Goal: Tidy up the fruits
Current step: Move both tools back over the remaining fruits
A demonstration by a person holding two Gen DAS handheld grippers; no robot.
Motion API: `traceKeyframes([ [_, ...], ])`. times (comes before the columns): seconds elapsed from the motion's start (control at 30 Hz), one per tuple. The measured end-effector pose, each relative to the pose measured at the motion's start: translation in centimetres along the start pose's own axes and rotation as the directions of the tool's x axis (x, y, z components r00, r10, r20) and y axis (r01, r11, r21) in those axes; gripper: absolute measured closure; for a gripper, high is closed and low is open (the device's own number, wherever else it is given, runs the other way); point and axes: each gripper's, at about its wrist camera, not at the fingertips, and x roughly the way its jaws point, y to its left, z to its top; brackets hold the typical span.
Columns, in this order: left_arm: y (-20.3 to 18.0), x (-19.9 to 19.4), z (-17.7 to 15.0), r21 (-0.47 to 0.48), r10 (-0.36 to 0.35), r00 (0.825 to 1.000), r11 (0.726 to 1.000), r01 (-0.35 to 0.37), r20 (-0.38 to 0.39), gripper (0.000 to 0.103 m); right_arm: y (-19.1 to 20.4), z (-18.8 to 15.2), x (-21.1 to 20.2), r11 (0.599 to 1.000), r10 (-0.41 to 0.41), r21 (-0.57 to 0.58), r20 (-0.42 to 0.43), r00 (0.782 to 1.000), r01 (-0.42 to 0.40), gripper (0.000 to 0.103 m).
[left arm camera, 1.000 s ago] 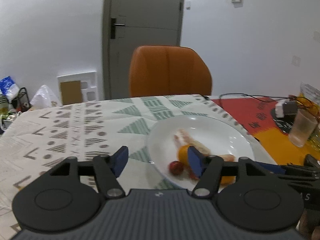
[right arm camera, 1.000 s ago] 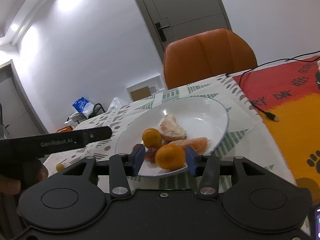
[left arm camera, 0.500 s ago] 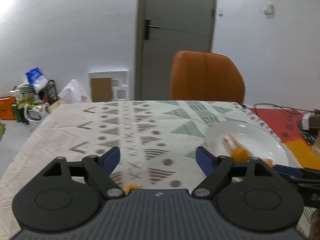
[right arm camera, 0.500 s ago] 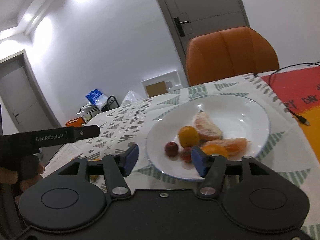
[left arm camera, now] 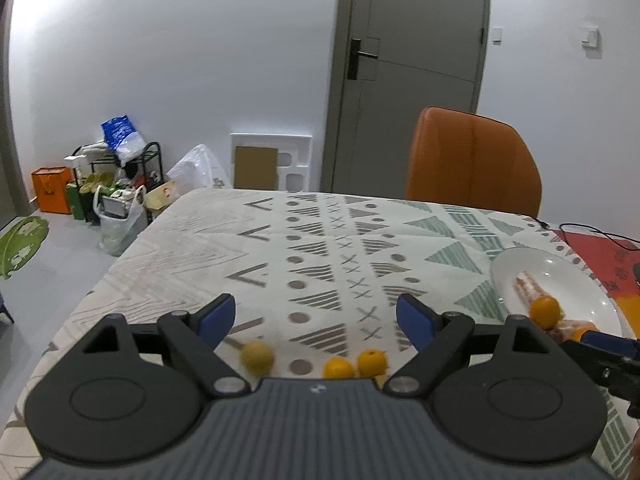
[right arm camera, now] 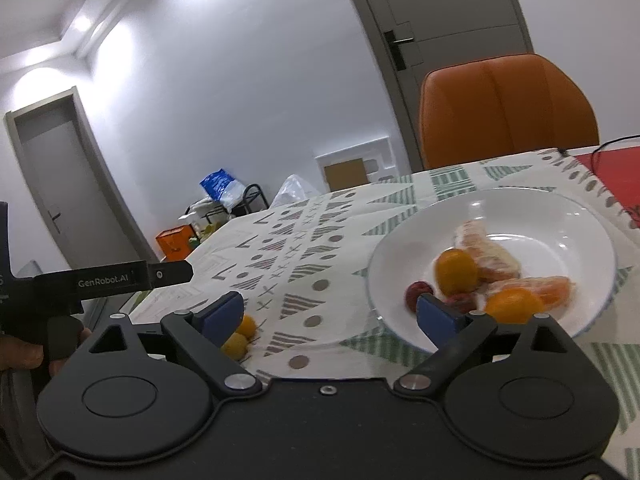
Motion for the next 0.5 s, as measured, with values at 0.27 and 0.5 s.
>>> traceKeyframes([
  [0.27,2.3,0.1,-0.8,-0.037,0.008,1.0,0.999,-0.008,-0.009,0.017,2.0,-0.3,1.2,0.999,0.016,-0.032,-0.031,0.999,-0.017,0.008],
  [0.5,3.8,0.8,-1.5,-0.073,0.009,1.0,0.997,-0.01,-0.021,0.019,3.7,-0.8,2.6,0.997,0.027,-0.066,-0.061,0.998,-0.031,0.009],
])
